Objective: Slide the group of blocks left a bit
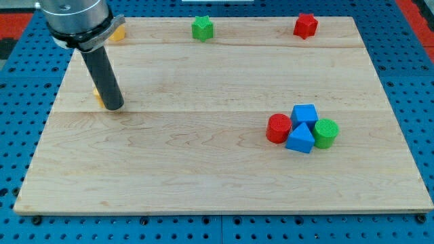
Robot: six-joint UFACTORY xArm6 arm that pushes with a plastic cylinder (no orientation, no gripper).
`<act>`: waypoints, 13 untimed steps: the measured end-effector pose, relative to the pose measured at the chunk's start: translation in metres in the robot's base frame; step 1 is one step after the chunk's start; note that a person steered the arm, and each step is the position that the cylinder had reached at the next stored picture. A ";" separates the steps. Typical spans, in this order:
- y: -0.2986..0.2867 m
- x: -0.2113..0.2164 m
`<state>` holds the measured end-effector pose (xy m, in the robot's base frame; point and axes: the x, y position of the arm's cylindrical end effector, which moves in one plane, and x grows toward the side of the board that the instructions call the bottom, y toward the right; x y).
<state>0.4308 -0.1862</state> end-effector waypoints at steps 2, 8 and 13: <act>-0.023 0.000; 0.291 0.109; 0.341 0.076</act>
<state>0.5067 0.1543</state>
